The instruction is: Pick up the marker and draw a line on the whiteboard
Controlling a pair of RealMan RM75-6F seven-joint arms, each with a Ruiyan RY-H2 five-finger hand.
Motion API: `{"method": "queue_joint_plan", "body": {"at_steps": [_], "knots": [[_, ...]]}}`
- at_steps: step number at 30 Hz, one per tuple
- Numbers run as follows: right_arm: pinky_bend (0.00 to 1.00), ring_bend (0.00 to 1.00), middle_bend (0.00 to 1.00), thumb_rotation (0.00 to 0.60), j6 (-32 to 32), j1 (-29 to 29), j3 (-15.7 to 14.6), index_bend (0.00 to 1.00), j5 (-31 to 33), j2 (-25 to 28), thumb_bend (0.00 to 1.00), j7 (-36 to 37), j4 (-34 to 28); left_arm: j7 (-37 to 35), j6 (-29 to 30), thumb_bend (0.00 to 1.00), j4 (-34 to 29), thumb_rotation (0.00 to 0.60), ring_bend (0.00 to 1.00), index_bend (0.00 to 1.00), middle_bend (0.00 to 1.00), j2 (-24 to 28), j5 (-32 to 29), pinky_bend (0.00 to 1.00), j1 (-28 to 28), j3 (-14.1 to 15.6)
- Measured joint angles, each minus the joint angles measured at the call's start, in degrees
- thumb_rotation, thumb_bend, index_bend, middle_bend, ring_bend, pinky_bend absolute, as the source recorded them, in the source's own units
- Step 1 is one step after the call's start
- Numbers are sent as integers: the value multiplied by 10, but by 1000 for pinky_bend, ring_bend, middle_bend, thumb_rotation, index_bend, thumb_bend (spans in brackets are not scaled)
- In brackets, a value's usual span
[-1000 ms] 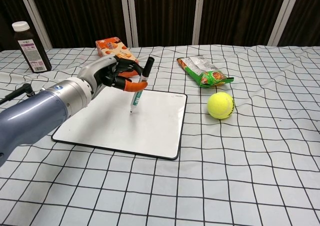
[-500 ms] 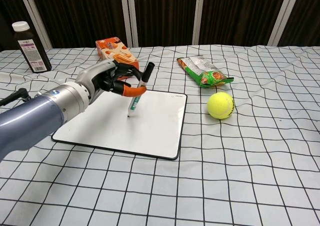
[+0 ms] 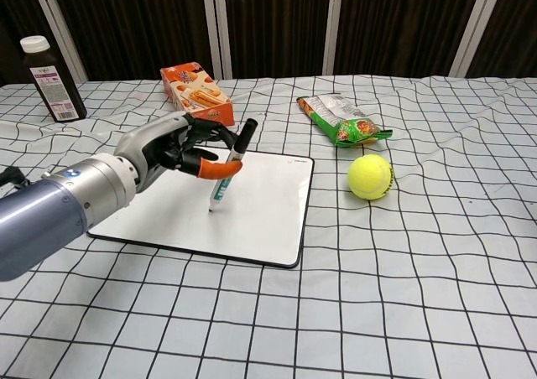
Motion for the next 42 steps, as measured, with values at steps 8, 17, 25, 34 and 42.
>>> {"method": "queue_joint_plan", "body": {"at_steps": [8, 17, 25, 34, 42], "knots": [[0, 0, 0, 600, 2, -1, 2, 0, 6, -1, 327, -3, -1, -8, 12, 511, -31, 600, 65, 711, 210, 12, 14, 151, 18, 15], [0, 0, 0, 600, 1, -1, 2, 0, 5, 0, 327, -2, -2, -35, 41, 511, -40, 600, 65, 712, 210, 25, 41, 151, 21, -16], [0, 0, 0, 600, -3, -1, 1, 0, 3, 2, 327, 3, -2, -18, 6, 510, 15, 600, 65, 712, 210, 24, 21, 151, -16, -43], [0, 0, 0, 600, -8, 1, 1, 0, 3, 4, 327, 13, 1, -14, -32, 510, 81, 600, 65, 714, 211, -3, 7, 151, -48, -46], [0, 0, 0, 600, -8, 1, 0, 0, 2, 4, 327, 13, 1, -27, -33, 510, 87, 600, 65, 714, 211, -11, 12, 151, -51, -41]]}}
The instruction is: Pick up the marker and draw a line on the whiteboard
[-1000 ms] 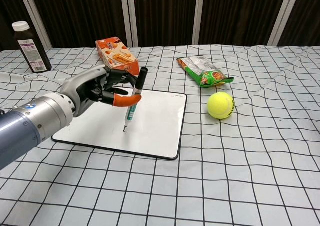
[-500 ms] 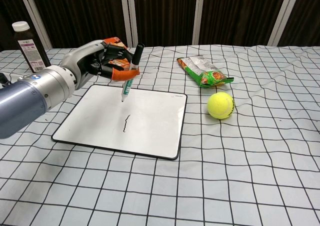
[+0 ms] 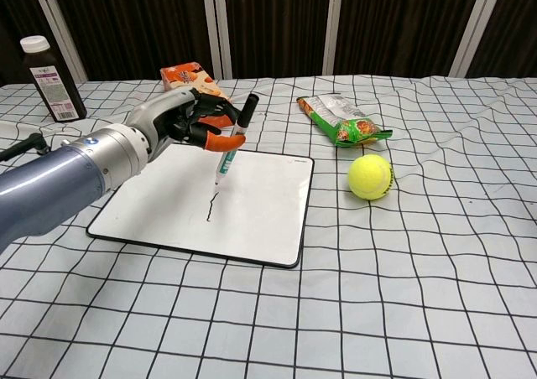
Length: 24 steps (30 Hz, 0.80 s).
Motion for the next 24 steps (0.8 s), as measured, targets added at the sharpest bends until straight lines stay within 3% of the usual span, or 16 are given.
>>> {"method": "queue_joint_plan", "body": {"at_steps": [24], "knots": [[0, 0, 0, 600, 0, 0, 0, 0, 1, 1, 327, 2, 0, -2, 0, 510, 5, 600, 65, 717, 213, -12, -4, 151, 0, 8]]}}
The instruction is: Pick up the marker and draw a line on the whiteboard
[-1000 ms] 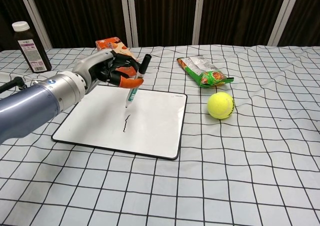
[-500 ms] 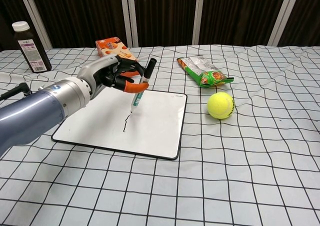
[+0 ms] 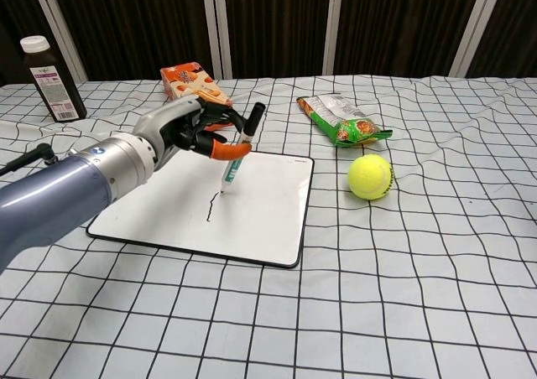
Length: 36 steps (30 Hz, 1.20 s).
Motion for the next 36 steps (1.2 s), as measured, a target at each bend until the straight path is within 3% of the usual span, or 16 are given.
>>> {"method": "queue_joint_plan", "body": {"at_steps": [12, 27, 36], "knots": [[0, 0, 0, 600, -1, 0, 0, 0, 3, 0, 327, -2, -2, -5, -6, 510, 23, 600, 65, 719, 215, 6, 1, 151, 4, 5], [0, 0, 0, 600, -6, 1, 3, 0, 14, 0, 327, -7, -8, -28, -2, 509, 103, 600, 65, 719, 215, 40, 31, 151, 6, 6], [0, 0, 0, 600, -5, 1, 2, 0, 11, 0, 327, -7, -9, -31, 37, 509, 79, 600, 65, 718, 215, 89, 40, 151, 14, -15]]}}
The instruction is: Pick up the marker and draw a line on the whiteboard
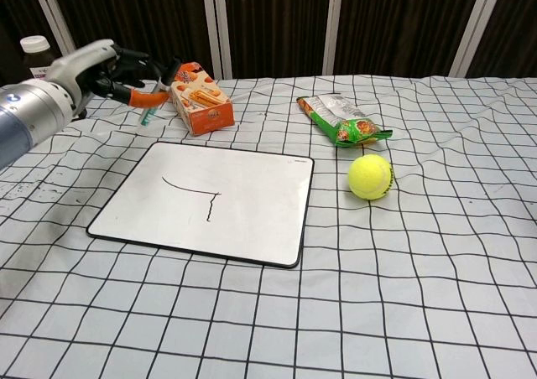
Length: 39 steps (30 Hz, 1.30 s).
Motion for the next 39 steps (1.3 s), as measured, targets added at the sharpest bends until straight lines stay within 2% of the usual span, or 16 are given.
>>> {"method": "queue_joint_plan", "body": {"at_steps": [6, 12, 18, 21, 24, 25, 29, 32, 39], "knots": [[0, 0, 0, 600, 0, -1, -1, 0, -2, 1, 327, 0, 0, 81, 7, 493, -25, 600, 65, 718, 214, 37, 6, 148, 8, 15], [0, 0, 0, 600, 1, -1, -2, 0, -2, 1, 327, -2, -1, 229, -4, 489, -60, 600, 65, 716, 214, 83, -13, 127, 15, 44], [0, 0, 0, 600, 0, -1, -1, 0, 1, 1, 327, -5, -2, 384, -10, 455, -73, 600, 62, 667, 181, 109, -26, 105, 15, 83], [0, 0, 0, 600, 2, -2, -1, 0, 0, 1, 326, -6, -2, 442, -12, 404, -81, 600, 28, 581, 115, 112, -42, 51, 17, 104], [0, 0, 0, 600, 4, -2, -1, 0, -1, 1, 327, -5, -2, 464, -14, 327, -85, 600, 0, 449, 31, 106, -65, 3, 20, 114], [0, 0, 0, 600, 4, -3, -1, 0, -1, 1, 327, -4, -2, 471, -15, 296, -86, 600, 0, 372, 12, 103, -75, 0, 21, 117], [0, 0, 0, 600, 3, -2, -1, 0, -1, 1, 327, -3, -1, 489, -19, 234, -91, 600, 0, 172, 0, 95, -109, 0, 26, 120], [0, 0, 0, 600, 2, -2, -1, 0, -1, 1, 327, -2, 0, 498, -20, 224, -99, 600, 0, 114, 0, 95, -134, 0, 30, 119], [0, 0, 0, 600, 1, -1, -1, 0, -2, 2, 327, -1, 1, 505, 6, 221, -145, 600, 0, 84, 0, 118, -164, 0, 49, 112]]}}
